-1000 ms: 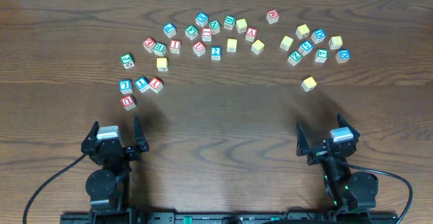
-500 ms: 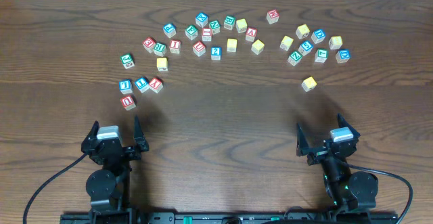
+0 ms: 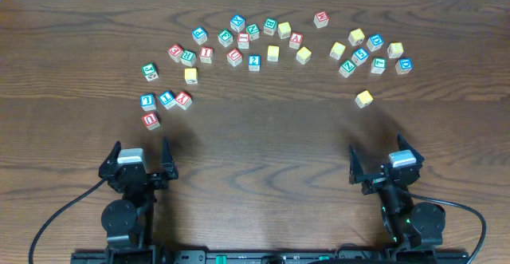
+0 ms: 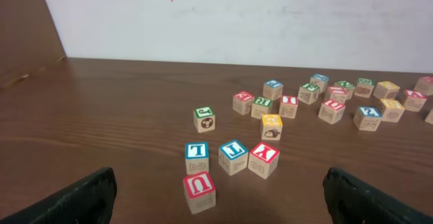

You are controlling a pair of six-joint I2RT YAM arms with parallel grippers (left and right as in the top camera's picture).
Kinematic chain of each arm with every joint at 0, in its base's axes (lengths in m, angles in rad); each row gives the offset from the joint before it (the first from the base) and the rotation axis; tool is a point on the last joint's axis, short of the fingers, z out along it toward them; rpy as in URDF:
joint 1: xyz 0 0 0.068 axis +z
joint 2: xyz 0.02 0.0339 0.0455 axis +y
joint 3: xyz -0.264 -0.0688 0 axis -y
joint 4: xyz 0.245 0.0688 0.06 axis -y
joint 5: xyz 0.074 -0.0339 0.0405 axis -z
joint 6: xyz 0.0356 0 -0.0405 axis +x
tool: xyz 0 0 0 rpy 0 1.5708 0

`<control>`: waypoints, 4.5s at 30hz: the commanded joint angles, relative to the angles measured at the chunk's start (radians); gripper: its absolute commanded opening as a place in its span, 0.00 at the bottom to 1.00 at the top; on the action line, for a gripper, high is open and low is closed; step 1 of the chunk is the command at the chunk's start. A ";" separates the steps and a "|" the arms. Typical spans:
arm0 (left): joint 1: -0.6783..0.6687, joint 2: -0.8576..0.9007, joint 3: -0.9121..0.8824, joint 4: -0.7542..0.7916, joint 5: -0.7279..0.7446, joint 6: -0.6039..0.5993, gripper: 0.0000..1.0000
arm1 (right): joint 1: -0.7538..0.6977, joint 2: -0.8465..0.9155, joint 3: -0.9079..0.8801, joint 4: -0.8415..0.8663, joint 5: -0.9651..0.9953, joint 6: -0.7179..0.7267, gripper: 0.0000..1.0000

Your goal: Spell out AI2

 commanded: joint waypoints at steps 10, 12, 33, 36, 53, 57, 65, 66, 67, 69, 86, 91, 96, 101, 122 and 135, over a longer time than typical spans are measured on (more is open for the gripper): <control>0.004 0.329 0.211 -0.025 0.027 -0.008 0.96 | -0.004 -0.006 -0.003 -0.002 -0.006 0.013 0.99; 0.004 0.416 0.272 -0.030 0.031 -0.008 0.96 | -0.004 -0.006 -0.003 -0.002 -0.006 0.013 0.99; 0.003 1.070 0.839 -0.439 0.128 -0.008 0.96 | -0.004 -0.006 -0.003 0.004 -0.007 0.013 0.99; 0.003 1.126 0.895 -0.499 0.135 -0.008 0.96 | -0.004 -0.006 -0.003 0.010 0.014 0.012 0.99; 0.003 1.265 1.075 -0.626 0.232 0.044 0.96 | -0.004 0.005 0.010 0.066 -0.128 0.088 0.99; 0.003 1.265 1.075 -0.592 0.322 0.044 0.97 | -0.004 0.066 0.061 0.062 -0.158 0.088 0.99; 0.003 1.265 1.075 -0.582 0.322 0.044 0.97 | -0.004 0.381 0.358 -0.068 -0.164 0.049 0.99; 0.003 1.265 1.075 -0.581 0.322 0.044 0.96 | -0.005 0.425 0.403 -0.090 -0.164 0.048 0.99; 0.003 1.265 1.075 -0.581 0.322 0.044 0.96 | -0.005 0.468 0.447 -0.112 -0.164 0.048 0.99; 0.003 1.265 1.075 -0.581 0.322 0.044 0.96 | -0.005 0.552 0.534 -0.161 -0.164 0.049 0.99; 0.003 1.265 1.075 -0.594 0.330 0.044 0.96 | -0.004 1.282 1.397 -0.845 -0.322 -0.078 0.99; 0.003 1.266 1.075 -0.597 0.330 0.044 0.96 | 0.037 1.485 1.634 -0.927 -0.314 -0.077 0.99; 0.003 1.265 1.075 -0.597 0.330 0.043 0.96 | 0.093 1.717 1.899 -0.987 -0.263 -0.033 0.99; 0.003 1.265 1.075 -0.597 0.330 0.043 0.96 | 0.146 1.985 2.217 -1.085 -0.194 -0.032 0.99; 0.003 1.266 1.075 -0.597 0.330 0.025 0.96 | 0.243 2.549 2.509 -0.924 -0.059 0.054 0.99; 0.003 1.266 1.074 -0.597 0.329 0.025 0.96 | 0.245 2.636 2.509 -0.937 0.204 0.374 0.61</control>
